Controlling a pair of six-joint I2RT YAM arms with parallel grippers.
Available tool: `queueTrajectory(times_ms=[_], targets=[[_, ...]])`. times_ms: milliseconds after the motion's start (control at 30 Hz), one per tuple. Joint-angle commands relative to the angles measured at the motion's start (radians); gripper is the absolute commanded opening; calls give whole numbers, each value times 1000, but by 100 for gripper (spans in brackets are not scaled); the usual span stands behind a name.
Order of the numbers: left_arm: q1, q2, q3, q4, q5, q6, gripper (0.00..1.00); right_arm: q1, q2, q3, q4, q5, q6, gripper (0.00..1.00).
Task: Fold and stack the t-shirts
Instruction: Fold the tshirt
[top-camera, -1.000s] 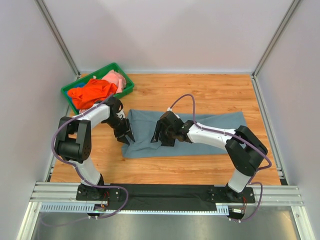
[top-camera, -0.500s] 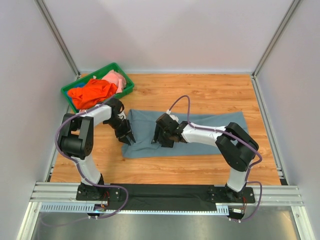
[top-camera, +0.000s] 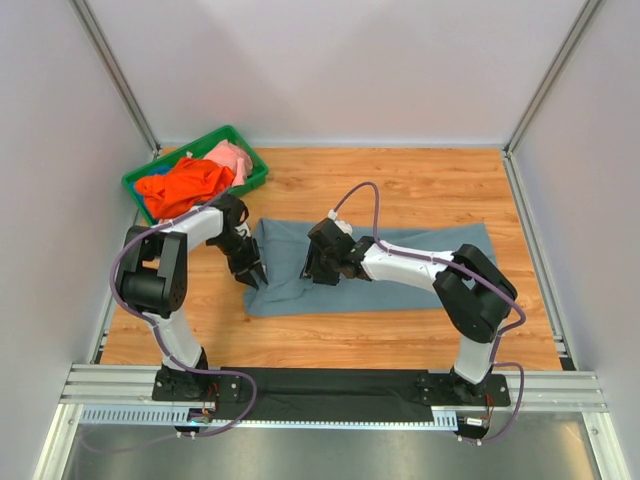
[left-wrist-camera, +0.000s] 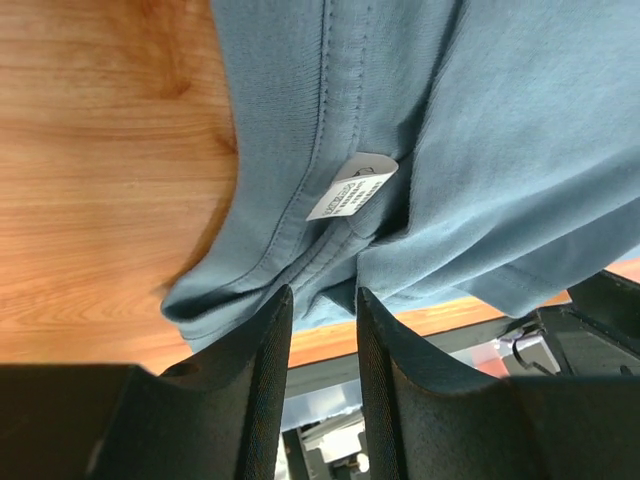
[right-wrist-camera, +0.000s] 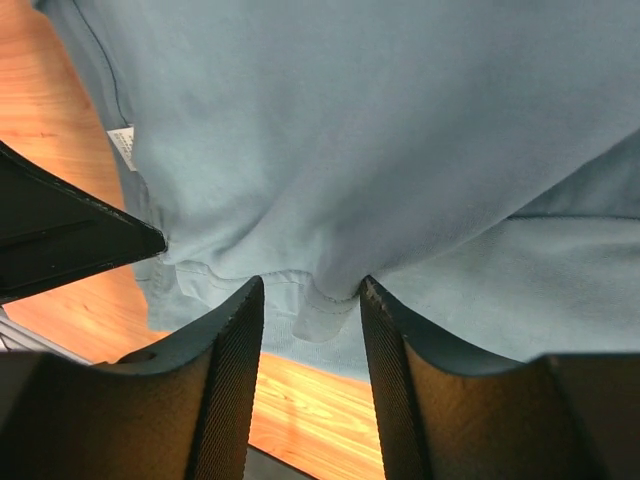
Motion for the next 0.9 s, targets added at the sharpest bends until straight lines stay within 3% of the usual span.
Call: queueTrajectory(times_ms=[0,300,633,867], targets=[[-5,-70,54,-42,-30,-8,39,1,14,50,29,22,-9,44],[-68,-122,99,-79,-39,-43,39,-4,96,122,12,25,-33,42],[-113,-147,39,-63,16,-129,38,-24,113,131,26,50,-61,39],[-122,-161,-18,4,77,-166,37,-36,139,178,14,27,-89,27]])
